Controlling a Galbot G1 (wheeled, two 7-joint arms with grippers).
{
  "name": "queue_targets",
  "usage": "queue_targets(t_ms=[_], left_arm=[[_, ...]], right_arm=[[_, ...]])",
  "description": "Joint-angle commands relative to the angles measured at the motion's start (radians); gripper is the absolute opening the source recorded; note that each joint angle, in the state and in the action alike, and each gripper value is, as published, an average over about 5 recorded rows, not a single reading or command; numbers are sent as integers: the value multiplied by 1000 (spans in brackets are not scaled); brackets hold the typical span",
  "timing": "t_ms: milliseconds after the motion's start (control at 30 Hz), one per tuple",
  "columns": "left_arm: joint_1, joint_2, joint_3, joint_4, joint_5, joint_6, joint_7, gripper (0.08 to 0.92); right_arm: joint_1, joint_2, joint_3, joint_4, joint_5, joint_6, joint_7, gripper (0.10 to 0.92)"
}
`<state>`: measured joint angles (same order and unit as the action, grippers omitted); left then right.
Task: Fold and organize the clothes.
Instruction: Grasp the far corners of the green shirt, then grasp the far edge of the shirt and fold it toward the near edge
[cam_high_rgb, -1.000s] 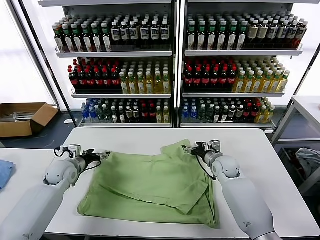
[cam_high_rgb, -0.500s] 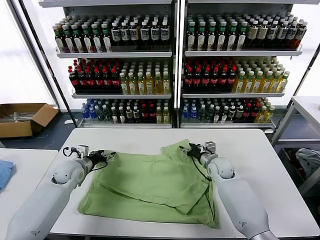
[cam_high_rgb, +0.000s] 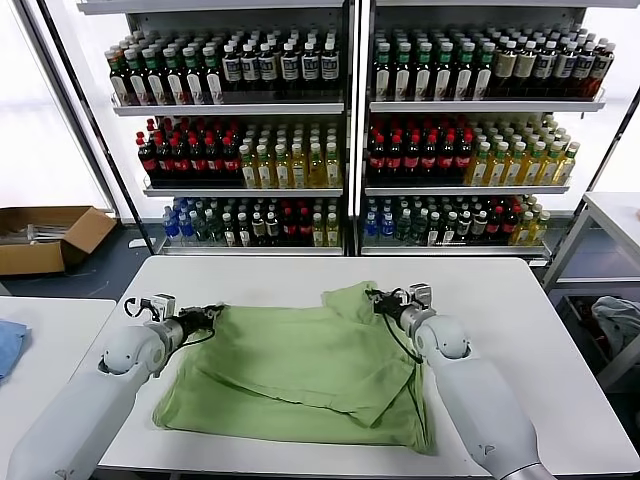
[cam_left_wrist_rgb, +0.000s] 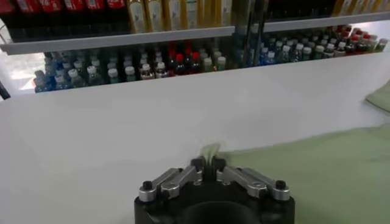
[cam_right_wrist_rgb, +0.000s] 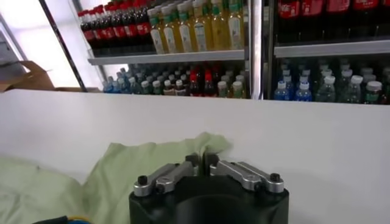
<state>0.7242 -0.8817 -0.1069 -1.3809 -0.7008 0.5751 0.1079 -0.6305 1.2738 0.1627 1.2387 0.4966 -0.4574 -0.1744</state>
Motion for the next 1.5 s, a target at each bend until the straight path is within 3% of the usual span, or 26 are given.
queue_targets(t_ms=[33, 333, 600, 833, 1500], left_arm=[[20, 10, -28, -73, -1, 0, 15, 109], [115, 34, -127, -234, -11, -1, 5, 84], [364, 76, -291, -444, 2, -18, -7, 85], [558, 82, -425, -544, 11, -33, -13, 85], [826, 33, -544, -644, 123, -60, 28, 85]], right_arm=[[-50, -15, 56, 140, 112, 9, 16, 114], [-222, -85, 136, 419, 197, -11, 54, 106], [-471, -125, 256, 609, 206, 2, 58, 106], [-685, -117, 361, 781, 196, 15, 50, 106], [-977, -113, 426, 873, 96, 72, -11, 106]])
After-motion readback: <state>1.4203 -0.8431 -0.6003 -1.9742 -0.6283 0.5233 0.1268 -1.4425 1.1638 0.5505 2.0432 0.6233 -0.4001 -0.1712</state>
